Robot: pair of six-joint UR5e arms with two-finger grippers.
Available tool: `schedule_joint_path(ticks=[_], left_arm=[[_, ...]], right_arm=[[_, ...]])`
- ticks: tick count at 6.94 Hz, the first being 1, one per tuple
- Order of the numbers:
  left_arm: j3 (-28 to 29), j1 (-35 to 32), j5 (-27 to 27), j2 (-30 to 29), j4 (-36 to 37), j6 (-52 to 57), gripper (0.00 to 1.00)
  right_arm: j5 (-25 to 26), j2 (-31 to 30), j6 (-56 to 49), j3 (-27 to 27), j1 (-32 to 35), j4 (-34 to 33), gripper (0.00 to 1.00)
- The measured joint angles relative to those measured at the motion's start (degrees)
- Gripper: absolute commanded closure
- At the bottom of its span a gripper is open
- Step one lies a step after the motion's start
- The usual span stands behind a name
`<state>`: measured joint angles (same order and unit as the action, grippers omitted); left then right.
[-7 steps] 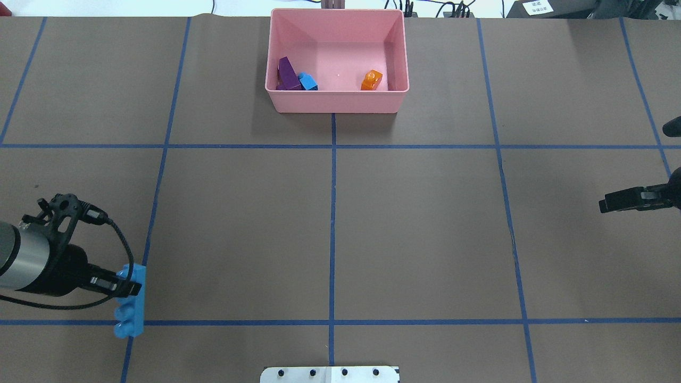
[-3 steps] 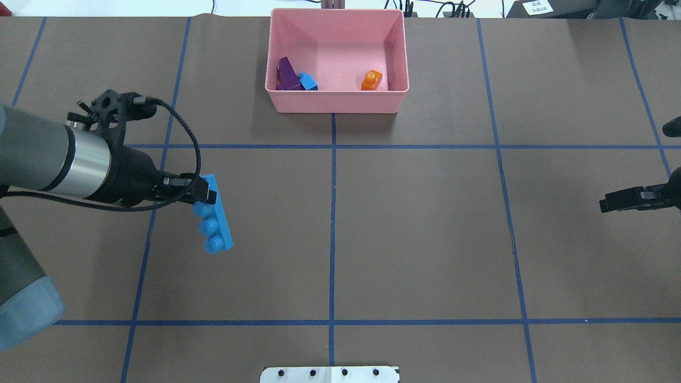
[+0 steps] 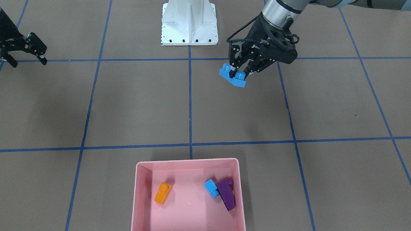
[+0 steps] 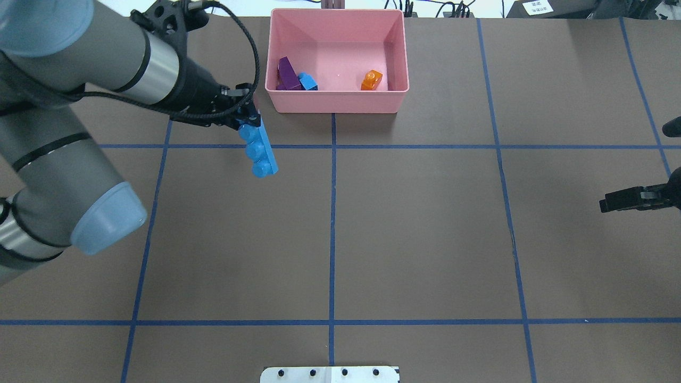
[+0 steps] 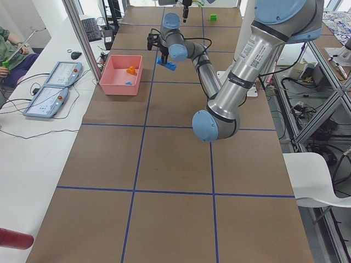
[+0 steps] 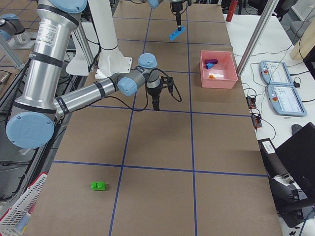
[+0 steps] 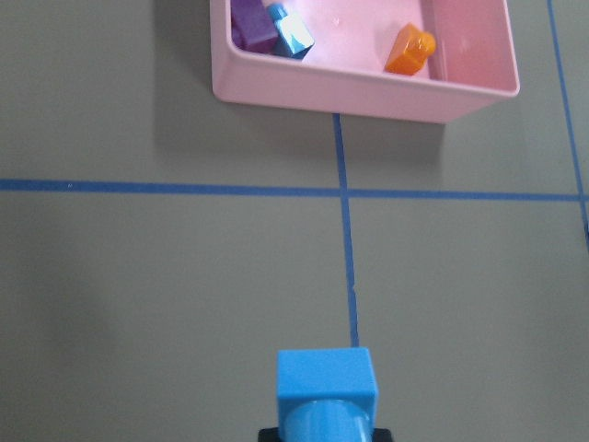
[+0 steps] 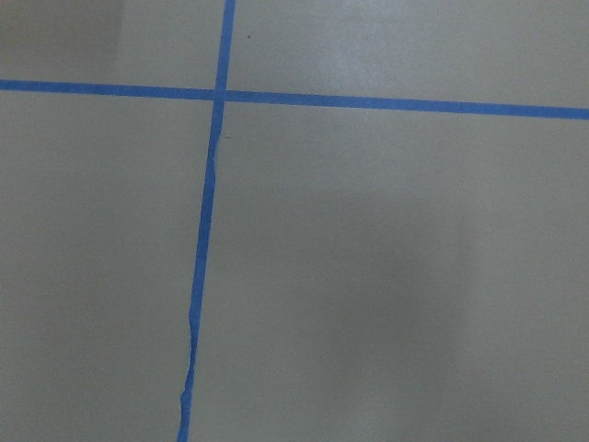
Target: Put all blocks into box
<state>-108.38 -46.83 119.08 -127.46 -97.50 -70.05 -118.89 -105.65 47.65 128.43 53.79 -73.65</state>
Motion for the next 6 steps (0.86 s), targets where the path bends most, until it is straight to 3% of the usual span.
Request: schedule_joint_path(ticks=[4,6], left_arm=[[31.8,-6.0,1.5,-24.3,0.2,-3.1,1.0],[47.6,-7.9,2.4,-33.7,-0.7,-4.3,1.0]], right_arm=[[0.1,0.0,0.2,0.0,0.0,0.0,0.0],[0.1,0.1,0.3,0.1,0.0,0.0,0.0]])
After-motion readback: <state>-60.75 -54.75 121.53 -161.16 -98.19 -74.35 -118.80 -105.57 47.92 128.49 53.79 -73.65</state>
